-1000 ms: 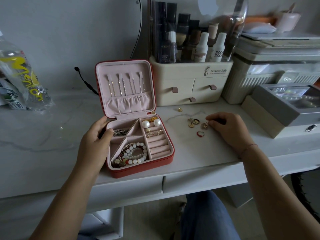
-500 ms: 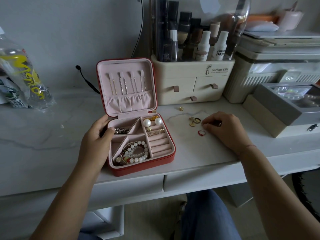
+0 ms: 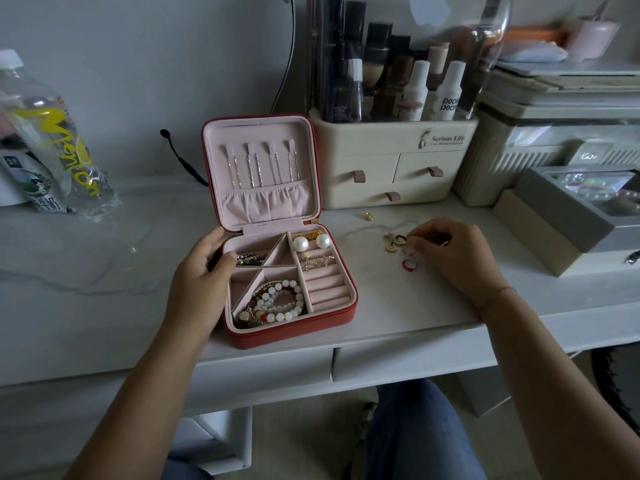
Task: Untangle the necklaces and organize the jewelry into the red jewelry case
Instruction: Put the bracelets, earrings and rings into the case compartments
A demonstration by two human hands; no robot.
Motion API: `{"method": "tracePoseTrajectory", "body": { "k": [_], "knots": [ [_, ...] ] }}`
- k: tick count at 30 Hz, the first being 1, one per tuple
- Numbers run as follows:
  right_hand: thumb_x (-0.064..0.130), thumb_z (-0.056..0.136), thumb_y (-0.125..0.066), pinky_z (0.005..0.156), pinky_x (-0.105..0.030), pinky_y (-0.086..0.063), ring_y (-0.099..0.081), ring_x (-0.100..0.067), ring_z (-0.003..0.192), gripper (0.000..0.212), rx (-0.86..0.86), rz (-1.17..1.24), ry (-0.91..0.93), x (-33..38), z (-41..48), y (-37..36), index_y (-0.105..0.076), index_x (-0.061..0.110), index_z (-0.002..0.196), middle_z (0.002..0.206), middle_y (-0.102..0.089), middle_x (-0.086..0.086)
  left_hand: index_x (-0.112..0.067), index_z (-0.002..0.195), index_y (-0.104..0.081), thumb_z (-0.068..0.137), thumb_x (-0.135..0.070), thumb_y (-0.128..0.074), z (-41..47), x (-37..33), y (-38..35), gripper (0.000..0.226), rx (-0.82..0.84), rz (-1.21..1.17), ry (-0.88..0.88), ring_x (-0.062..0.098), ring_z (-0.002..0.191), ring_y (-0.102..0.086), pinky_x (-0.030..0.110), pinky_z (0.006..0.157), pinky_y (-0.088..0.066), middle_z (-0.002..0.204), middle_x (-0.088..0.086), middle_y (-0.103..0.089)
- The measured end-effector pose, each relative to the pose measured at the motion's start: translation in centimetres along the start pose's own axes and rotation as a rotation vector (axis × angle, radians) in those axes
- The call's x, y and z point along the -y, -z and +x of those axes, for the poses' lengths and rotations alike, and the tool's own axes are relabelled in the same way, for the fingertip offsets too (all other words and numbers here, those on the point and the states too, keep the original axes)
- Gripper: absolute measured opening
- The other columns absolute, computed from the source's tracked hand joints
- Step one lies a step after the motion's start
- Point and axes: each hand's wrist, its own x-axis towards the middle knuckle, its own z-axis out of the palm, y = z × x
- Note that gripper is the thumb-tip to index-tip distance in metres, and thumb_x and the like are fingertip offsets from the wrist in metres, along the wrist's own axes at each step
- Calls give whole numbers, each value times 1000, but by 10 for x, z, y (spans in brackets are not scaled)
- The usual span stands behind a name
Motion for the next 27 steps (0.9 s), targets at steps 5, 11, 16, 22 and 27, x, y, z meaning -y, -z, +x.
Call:
{"method": "tracePoseTrajectory", "body": {
  "k": [5, 11, 16, 22, 27],
  "knots": [
    [16, 85, -67, 62, -20, -47, -61, -4, 60, 3, -83, 162, -64, 9, 0, -2, -69, 17, 82, 69, -68, 1, -23, 131, -56, 93, -5, -51, 0, 0, 0, 42, 2, -5, 0, 3, 110, -57, 17, 91, -38, 119, -11, -63],
    [5, 80, -71, 47, -16, -47, -64, -3, 57, 5, 53, 363, 10, 55, -6, -16, -68, 8, 84, 69, -70, -3, -23, 131, -55, 94, -7, -51, 0, 0, 1, 41, 15, -11, -1, 4, 112, -56, 20, 93, -39, 121, -11, -62],
    [-2, 81, -68, 70, -24, -56, -70, -14, 66, 18, 222, 468, 74, 78, -5, -37, -71, 16, 82, 70, -72, 0, -27, 129, -56, 94, -6, -51, 1, 2, 1, 41, 13, -25, 4, -3, 108, -56, 22, 94, -40, 113, -18, -62],
    [-7, 81, -66, 68, -24, -56, -68, -15, 65, 24, 254, 513, 95, 81, -2, -42, -69, 17, 83, 68, -71, 0, -31, 125, -55, 93, -5, -51, 0, 0, 1, 41, 13, -31, -3, -10, 102, -55, 12, 87, -39, 106, -28, -59],
    [-10, 77, -68, 68, -22, -54, -66, -14, 69, 28, 289, 530, 109, 82, -3, -42, -70, 17, 83, 70, -71, 5, -28, 126, -57, 94, -6, -52, -1, -2, 1, 40, 8, -20, -12, -16, 97, -54, 8, 83, -38, 107, -24, -60]
  ]
}}
